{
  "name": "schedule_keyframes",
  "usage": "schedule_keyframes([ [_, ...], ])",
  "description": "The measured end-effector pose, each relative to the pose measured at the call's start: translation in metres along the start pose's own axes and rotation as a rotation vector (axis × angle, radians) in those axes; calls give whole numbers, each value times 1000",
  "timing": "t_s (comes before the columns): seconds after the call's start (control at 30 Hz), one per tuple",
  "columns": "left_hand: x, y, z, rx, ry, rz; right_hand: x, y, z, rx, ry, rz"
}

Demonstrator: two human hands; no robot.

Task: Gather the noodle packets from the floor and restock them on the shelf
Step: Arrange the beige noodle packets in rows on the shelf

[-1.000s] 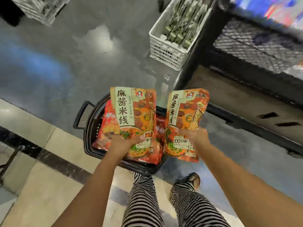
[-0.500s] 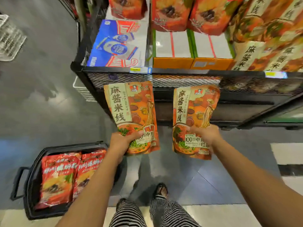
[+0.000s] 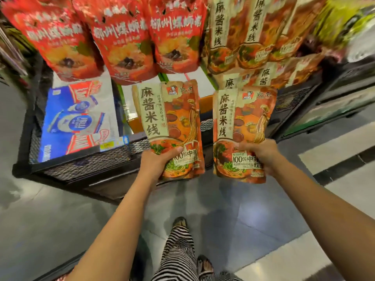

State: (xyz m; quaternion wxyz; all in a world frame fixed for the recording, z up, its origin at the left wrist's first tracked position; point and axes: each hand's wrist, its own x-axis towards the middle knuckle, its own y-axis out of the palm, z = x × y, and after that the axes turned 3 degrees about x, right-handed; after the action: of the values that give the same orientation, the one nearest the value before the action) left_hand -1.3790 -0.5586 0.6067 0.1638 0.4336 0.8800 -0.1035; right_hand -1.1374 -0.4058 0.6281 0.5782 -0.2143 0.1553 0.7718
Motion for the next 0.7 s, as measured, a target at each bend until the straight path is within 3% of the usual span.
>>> schedule_keyframes([
  [0.4, 105, 52, -70, 22, 74, 186, 48, -31, 60, 235, -53, -128],
  [0.7, 158, 145, -122, -40, 102, 238, 119, -93, 122, 211, -190, 2],
])
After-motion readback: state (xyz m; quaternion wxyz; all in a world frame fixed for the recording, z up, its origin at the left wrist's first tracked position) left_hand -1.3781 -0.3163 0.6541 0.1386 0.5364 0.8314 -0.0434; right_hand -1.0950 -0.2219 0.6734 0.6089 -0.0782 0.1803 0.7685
